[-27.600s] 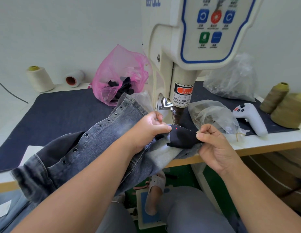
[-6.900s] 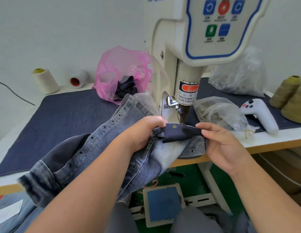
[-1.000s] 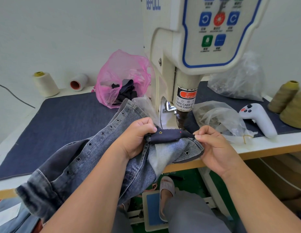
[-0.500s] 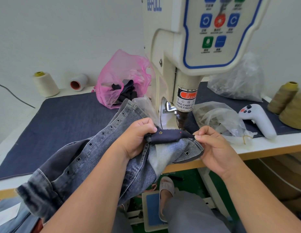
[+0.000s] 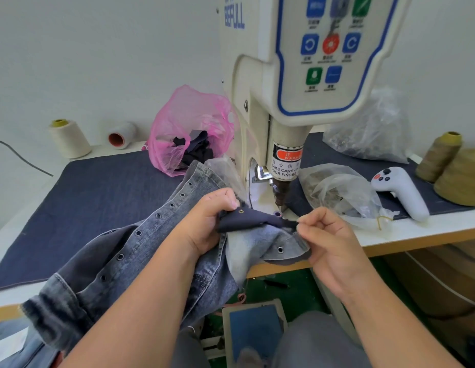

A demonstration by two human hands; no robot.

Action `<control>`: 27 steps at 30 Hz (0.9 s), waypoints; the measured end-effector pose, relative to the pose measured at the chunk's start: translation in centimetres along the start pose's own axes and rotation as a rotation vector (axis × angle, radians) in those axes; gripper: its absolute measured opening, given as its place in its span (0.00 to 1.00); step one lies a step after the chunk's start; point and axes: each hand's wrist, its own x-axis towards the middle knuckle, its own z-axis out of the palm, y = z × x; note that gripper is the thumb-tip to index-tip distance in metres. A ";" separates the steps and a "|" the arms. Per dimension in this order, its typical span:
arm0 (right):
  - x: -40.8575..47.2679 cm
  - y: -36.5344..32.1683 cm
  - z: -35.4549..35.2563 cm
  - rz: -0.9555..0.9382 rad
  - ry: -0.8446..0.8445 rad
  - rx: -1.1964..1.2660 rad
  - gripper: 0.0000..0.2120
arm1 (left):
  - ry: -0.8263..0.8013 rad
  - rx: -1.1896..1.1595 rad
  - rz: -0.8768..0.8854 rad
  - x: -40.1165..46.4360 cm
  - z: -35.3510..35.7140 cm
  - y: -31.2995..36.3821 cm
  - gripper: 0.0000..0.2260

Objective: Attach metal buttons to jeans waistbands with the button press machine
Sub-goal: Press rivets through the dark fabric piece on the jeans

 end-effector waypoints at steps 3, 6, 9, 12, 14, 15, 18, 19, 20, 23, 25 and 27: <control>-3.0 1.3 2.3 -0.086 0.032 -0.326 0.15 | -0.097 -0.177 0.026 -0.6 -0.3 0.5 0.10; -5.6 2.8 4.6 -0.126 0.106 -0.678 0.08 | -0.287 -0.366 0.024 -1.4 -0.3 1.9 0.07; -6.6 3.7 6.3 0.068 0.047 -0.848 0.12 | -0.068 -0.158 0.044 -1.6 -0.8 3.7 0.07; -6.5 4.5 8.0 0.339 -0.118 -0.863 0.25 | 0.117 0.131 0.149 -1.6 -1.9 6.0 0.09; -5.7 5.5 9.4 0.354 -0.153 -0.756 0.28 | 0.083 0.324 0.203 -1.7 -2.3 7.3 0.12; -5.1 6.0 10.1 0.337 -0.139 -0.672 0.25 | 0.082 0.450 0.220 -1.7 -2.6 7.7 0.13; -2.8 6.3 11.8 0.285 -0.041 -0.486 0.11 | 0.220 0.755 0.287 -2.5 -3.4 8.2 0.12; -2.1 6.3 12.2 0.252 -0.021 -0.465 0.07 | 0.293 0.806 0.305 -2.9 -3.8 7.9 0.11; -1.4 6.2 12.5 0.211 -0.009 -0.469 0.05 | 0.370 0.845 0.305 -3.4 -4.2 7.4 0.11; 0.7 5.6 13.6 0.052 0.006 -0.613 0.08 | 0.505 0.773 0.235 -5.7 -5.3 6.2 0.14; 1.8 5.0 14.7 -0.045 -0.018 -0.661 0.11 | 0.469 0.618 0.189 -6.8 -6.3 6.2 0.24; 2.9 4.6 15.9 -0.122 -0.070 -0.701 0.13 | 0.402 0.559 0.167 -7.5 -7.3 6.8 0.30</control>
